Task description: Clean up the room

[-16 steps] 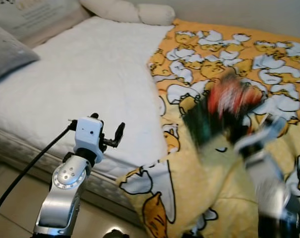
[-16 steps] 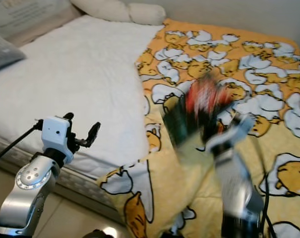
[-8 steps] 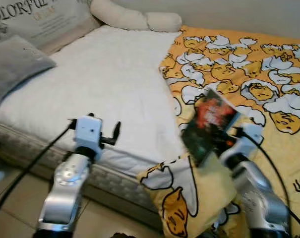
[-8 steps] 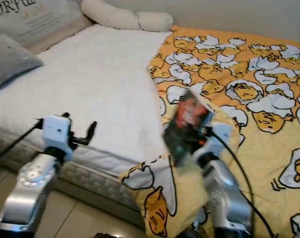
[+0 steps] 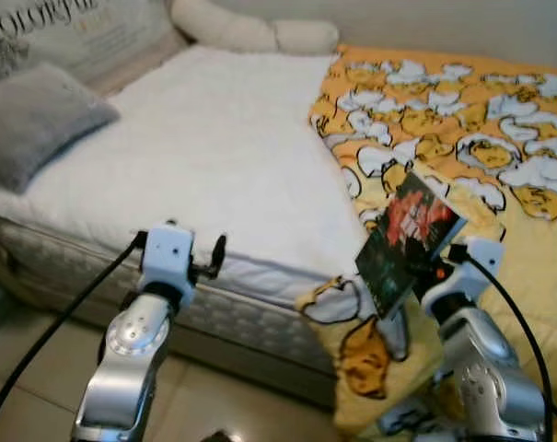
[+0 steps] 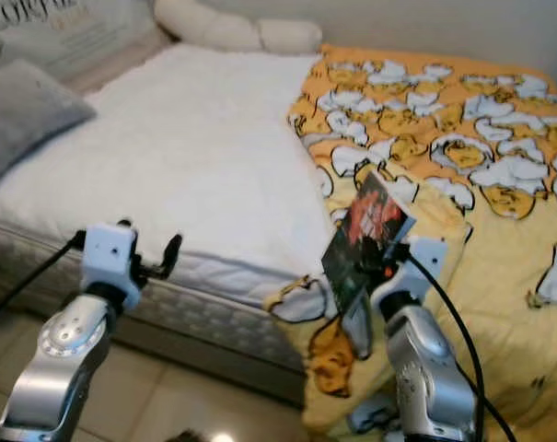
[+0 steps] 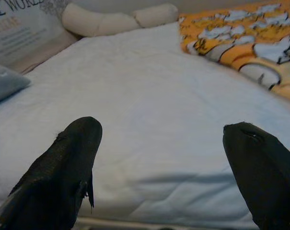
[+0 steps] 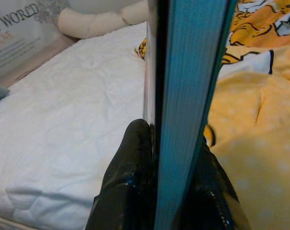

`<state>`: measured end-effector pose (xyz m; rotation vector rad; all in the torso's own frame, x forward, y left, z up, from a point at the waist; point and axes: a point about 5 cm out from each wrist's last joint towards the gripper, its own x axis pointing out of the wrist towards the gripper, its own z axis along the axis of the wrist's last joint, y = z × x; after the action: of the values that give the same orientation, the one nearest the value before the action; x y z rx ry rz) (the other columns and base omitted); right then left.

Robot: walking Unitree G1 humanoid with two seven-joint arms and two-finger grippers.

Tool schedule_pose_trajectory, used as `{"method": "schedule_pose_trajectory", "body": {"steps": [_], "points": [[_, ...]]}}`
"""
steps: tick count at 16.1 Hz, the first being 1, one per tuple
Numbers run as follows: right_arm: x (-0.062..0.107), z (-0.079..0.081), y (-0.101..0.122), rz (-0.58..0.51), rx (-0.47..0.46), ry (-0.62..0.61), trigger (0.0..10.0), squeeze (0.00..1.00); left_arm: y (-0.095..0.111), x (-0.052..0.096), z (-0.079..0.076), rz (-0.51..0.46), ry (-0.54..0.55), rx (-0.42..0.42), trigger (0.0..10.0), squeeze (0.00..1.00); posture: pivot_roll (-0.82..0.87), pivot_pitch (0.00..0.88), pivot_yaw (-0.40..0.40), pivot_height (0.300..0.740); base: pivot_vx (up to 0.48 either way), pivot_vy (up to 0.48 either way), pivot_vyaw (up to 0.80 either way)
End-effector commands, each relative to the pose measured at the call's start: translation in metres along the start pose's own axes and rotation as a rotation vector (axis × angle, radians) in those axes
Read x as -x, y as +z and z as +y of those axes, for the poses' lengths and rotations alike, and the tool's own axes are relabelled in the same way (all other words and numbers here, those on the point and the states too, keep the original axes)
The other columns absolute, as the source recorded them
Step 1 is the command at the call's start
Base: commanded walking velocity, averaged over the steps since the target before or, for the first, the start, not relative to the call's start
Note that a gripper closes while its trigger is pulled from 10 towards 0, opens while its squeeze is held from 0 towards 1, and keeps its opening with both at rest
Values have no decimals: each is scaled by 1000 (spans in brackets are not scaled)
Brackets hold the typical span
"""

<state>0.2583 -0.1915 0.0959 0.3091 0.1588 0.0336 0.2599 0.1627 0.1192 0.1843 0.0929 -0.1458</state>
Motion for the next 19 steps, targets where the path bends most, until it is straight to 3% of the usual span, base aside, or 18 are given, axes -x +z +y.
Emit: {"method": "schedule_pose_trajectory", "body": {"steps": [1,4,9,19], "points": [[-1,10,7,-29,0,35,10000,0,1,1,7,4,24,-12,10000,0,-95,42,20,740,0,480,0],[0,7,10,-34,-9,24,10000,0,4,-1,5,0,13,-9,10000,0,-90,42,28,740,0,480,0],[0,15,9,-40,-13,40,10000,0,12,-6,14,-10,15,14,10000,0,-84,41,42,740,0,480,0],[3,23,5,-19,0,57,10000,0,9,-4,21,8,38,30,10000,0,-80,66,43,740,0,480,-722]]}}
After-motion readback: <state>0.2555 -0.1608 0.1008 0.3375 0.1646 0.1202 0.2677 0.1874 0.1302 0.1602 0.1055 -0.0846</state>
